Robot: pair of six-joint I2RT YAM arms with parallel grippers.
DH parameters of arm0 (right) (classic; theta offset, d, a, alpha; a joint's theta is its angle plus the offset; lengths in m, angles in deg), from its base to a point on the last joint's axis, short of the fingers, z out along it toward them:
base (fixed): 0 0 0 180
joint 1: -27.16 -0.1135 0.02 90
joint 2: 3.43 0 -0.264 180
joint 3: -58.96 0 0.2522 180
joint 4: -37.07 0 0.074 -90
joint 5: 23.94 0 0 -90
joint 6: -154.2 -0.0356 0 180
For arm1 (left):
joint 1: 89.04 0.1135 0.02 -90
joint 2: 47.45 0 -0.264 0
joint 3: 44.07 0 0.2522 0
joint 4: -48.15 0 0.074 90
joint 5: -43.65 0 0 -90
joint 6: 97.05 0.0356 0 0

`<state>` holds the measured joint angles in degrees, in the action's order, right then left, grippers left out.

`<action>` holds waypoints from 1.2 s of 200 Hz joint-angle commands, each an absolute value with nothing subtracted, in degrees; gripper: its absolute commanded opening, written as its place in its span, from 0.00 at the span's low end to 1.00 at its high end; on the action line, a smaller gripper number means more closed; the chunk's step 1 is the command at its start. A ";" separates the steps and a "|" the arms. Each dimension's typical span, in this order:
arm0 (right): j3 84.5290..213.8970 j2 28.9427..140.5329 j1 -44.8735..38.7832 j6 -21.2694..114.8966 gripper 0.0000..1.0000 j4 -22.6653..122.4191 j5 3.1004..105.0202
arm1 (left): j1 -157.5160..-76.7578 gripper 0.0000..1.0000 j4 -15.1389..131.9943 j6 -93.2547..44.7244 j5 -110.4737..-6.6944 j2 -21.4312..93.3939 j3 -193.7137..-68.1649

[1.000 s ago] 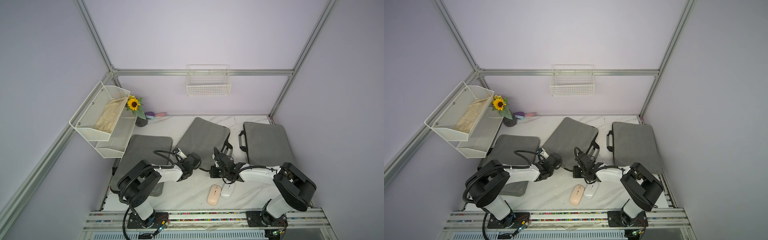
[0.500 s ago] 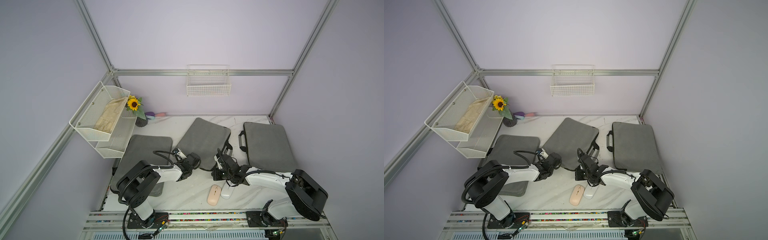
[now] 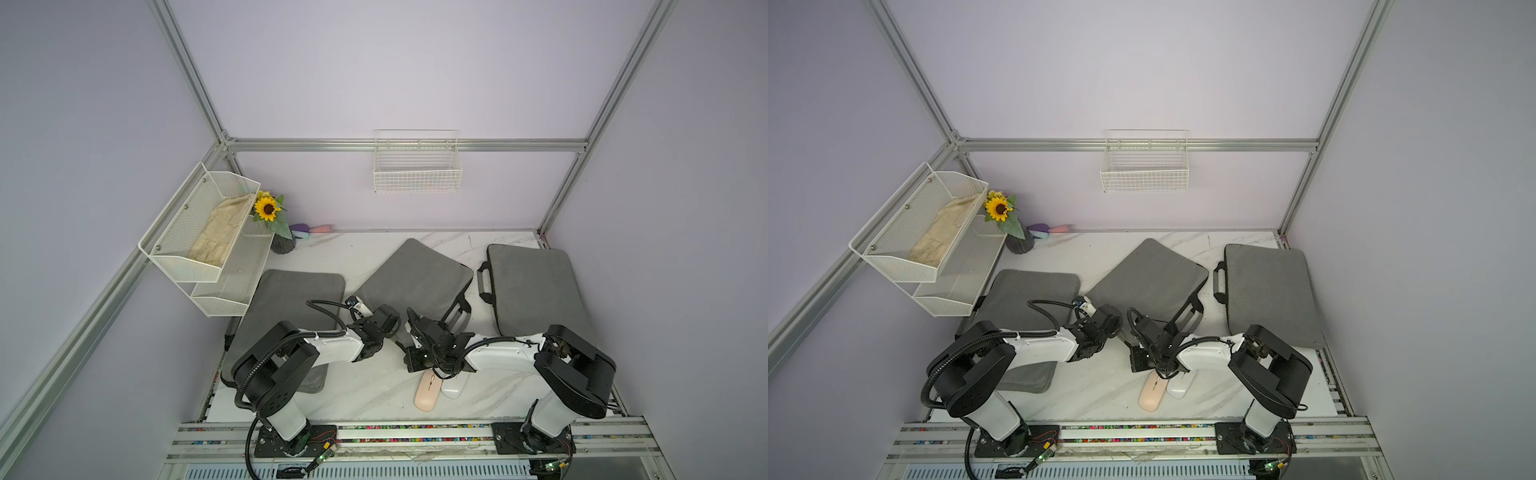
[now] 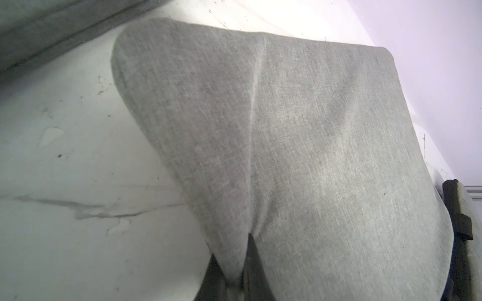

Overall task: Put the mouse into the laptop bag
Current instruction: Unzip the zipper on the zippered laptop bag.

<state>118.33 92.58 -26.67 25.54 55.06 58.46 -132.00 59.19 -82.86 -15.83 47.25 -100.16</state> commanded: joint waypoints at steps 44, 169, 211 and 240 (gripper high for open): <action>122.85 95.65 -28.80 19.41 0.00 52.93 61.12 | -133.86 0.00 59.41 -85.88 -16.15 45.02 -99.49; 115.70 87.20 -16.41 19.17 0.00 57.91 66.85 | -142.61 0.00 61.67 -99.52 -4.89 43.54 -95.73; 114.73 81.50 -16.44 21.34 0.00 62.73 65.86 | -142.61 0.00 64.76 -99.59 -1.18 48.32 -99.59; 113.69 76.89 -16.43 21.42 0.00 63.73 66.33 | -142.58 0.00 63.69 -99.59 -1.00 50.20 -100.20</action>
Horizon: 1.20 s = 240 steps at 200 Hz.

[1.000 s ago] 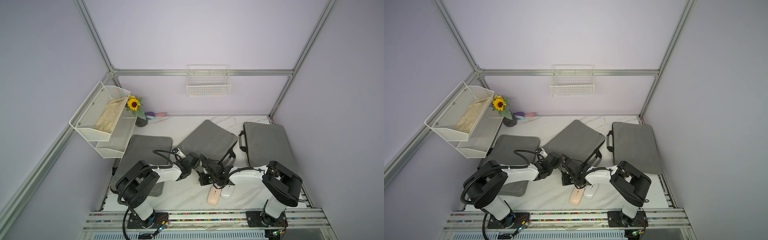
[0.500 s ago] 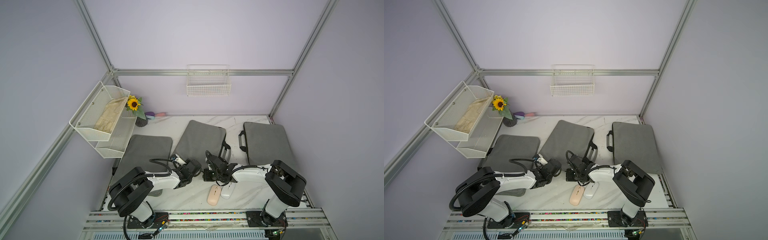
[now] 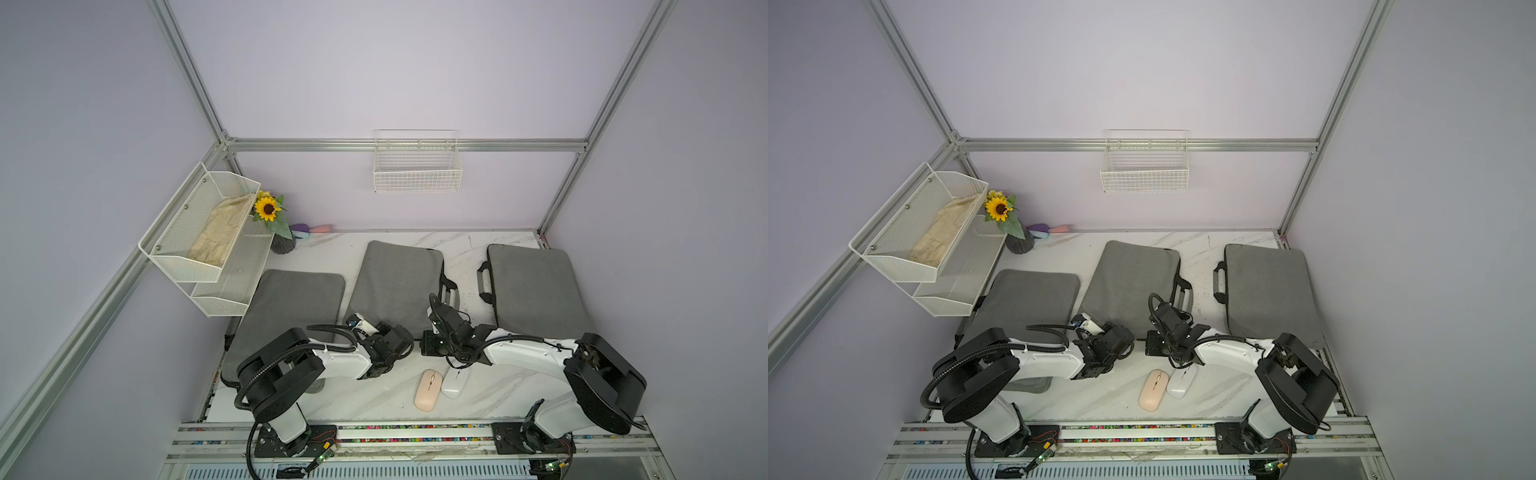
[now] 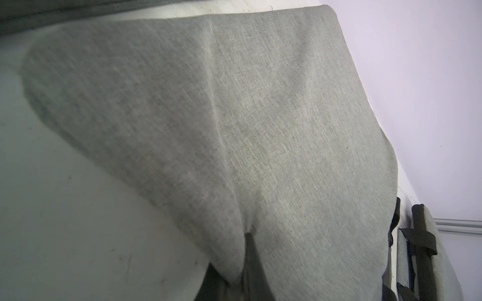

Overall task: Put the mouse into the laptop bag
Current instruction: Unzip the zipper on the zippered laptop bag.

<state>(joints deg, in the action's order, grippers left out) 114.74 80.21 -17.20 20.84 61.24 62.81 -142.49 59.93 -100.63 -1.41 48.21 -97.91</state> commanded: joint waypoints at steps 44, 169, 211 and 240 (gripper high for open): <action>114.11 81.28 -18.29 20.65 0.00 58.21 62.02 | -142.91 0.00 62.64 -98.56 -3.43 48.94 -100.40; 125.69 94.35 -26.38 19.21 0.00 54.56 61.93 | -143.53 0.00 60.22 -97.76 -3.26 48.54 -99.52; 122.74 89.30 -26.38 18.99 0.38 57.09 64.77 | -143.54 0.00 64.30 -99.94 -1.42 45.89 -98.35; 116.70 79.25 -26.38 18.32 0.62 60.07 68.68 | -143.49 0.53 74.53 -102.99 0.68 39.55 -98.31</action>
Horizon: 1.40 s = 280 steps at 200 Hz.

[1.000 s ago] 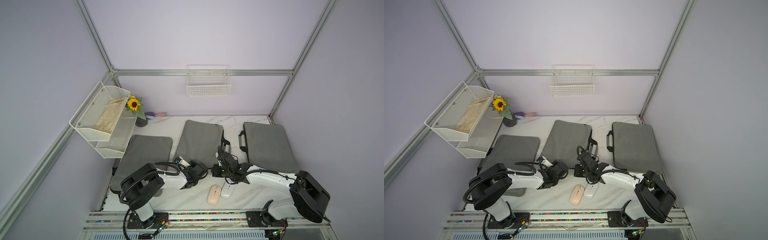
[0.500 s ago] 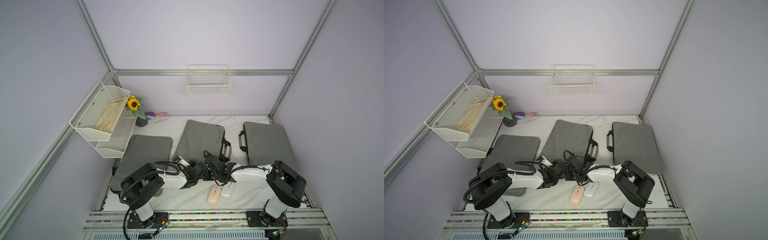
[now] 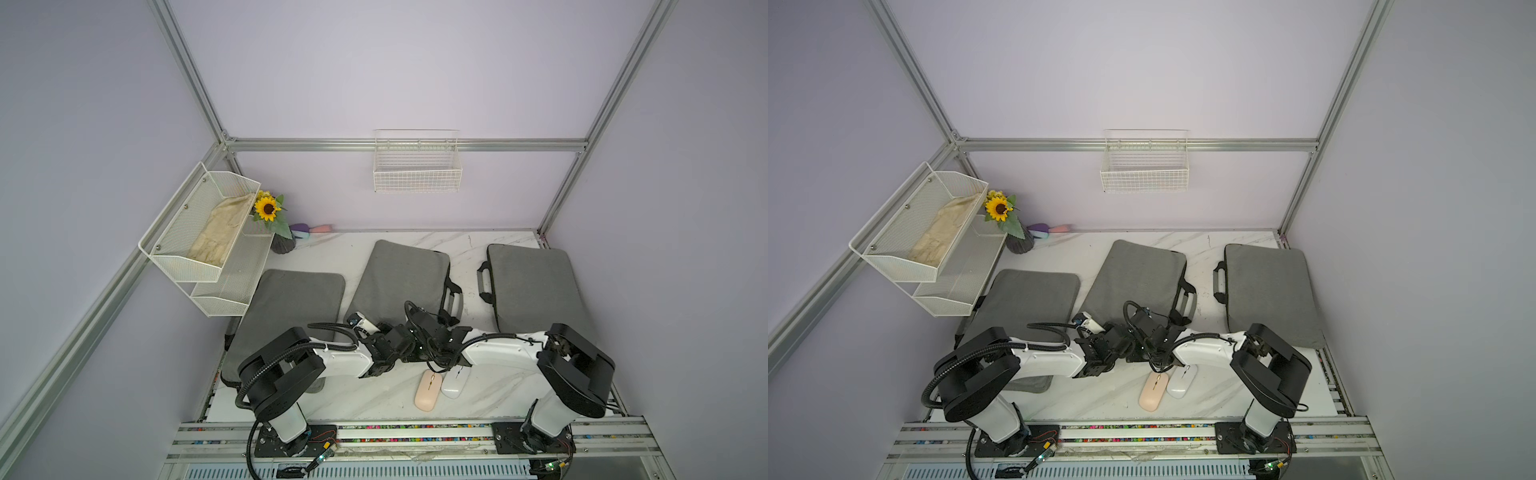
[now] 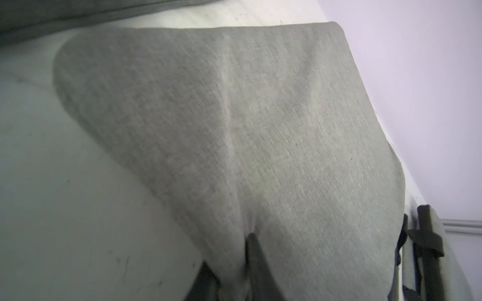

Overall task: Put the mouse into the laptop bag
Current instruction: Unzip the zipper on the zippered laptop bag, then pick up the mouse from the center of the board.

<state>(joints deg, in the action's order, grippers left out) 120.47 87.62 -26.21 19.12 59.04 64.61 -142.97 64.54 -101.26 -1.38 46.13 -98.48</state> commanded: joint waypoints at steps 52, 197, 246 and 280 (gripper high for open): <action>111.59 57.22 -26.38 9.85 0.97 75.74 79.41 | -143.23 1.00 83.80 -94.93 2.12 23.97 -98.91; 106.03 64.59 -25.76 -4.70 0.97 85.32 75.37 | -141.86 1.00 96.02 -76.15 0.05 17.35 -106.32; 108.29 61.82 -25.71 -6.31 0.97 93.58 78.50 | -141.25 1.00 87.69 -72.45 -3.02 11.99 -100.61; 110.00 58.56 -25.78 -6.33 0.94 97.98 80.97 | -140.44 1.00 85.74 -70.88 -4.81 12.20 -100.30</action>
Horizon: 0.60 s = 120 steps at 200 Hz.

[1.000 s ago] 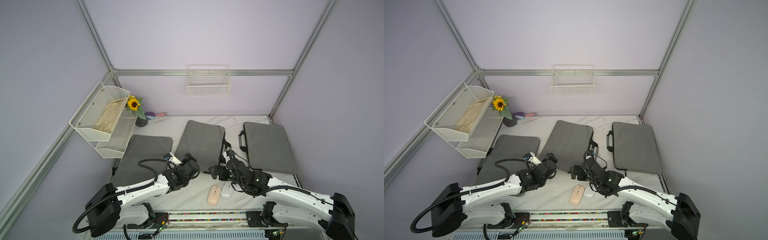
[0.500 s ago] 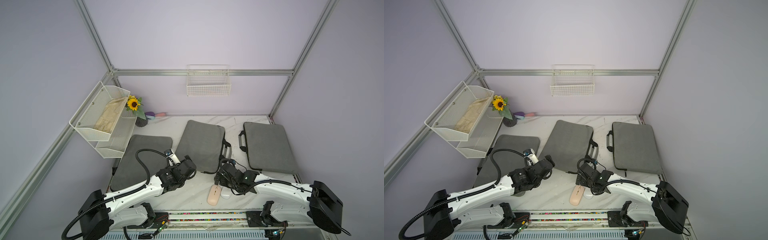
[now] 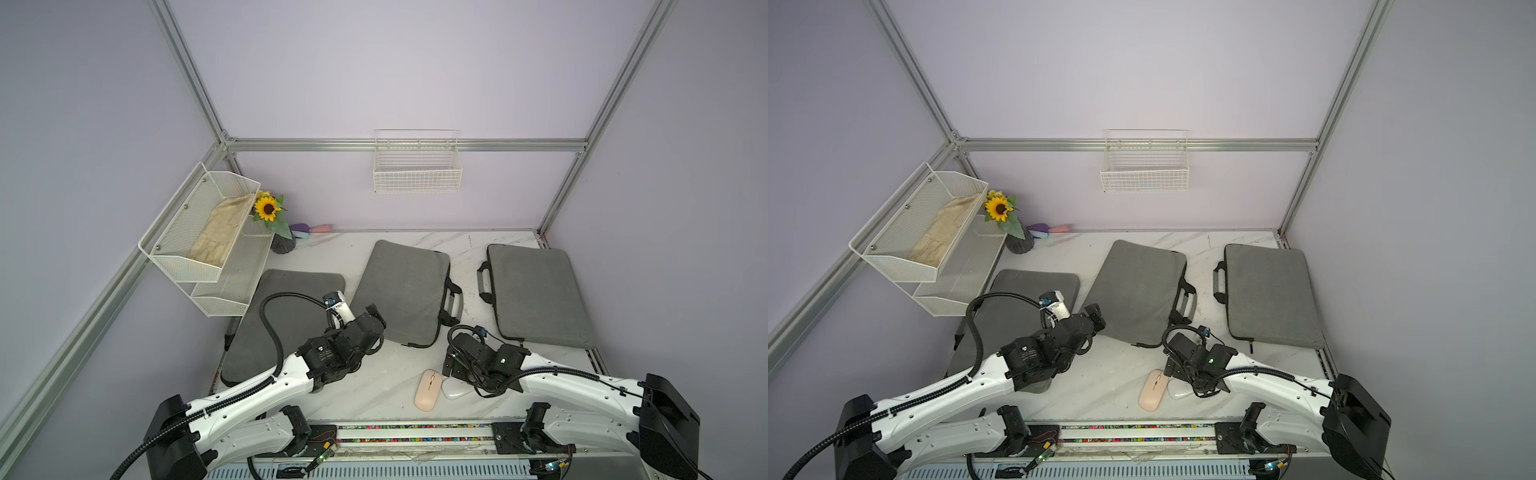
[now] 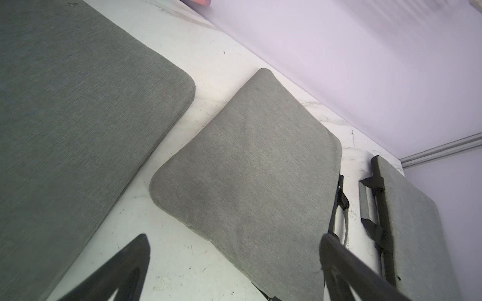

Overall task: Put the mouse into the laptop bag
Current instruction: Pick up the mouse from the center of the board.

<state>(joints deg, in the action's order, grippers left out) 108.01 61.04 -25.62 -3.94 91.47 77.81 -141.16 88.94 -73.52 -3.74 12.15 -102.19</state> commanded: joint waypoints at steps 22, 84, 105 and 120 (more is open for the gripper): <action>110.45 56.01 -25.75 -5.59 0.93 98.74 80.07 | -140.04 1.00 85.48 -70.22 -6.01 13.72 -101.16; 103.21 50.18 -25.76 -7.50 0.93 93.74 71.57 | -136.54 1.00 84.39 -69.86 -12.02 17.92 -102.42; 102.66 52.12 -25.76 -7.35 0.95 92.55 71.70 | -135.51 1.00 83.03 -69.73 -13.58 18.03 -101.52; 101.87 54.52 -25.75 -7.12 0.96 89.43 70.96 | -134.89 1.00 82.85 -69.54 -14.23 17.94 -101.25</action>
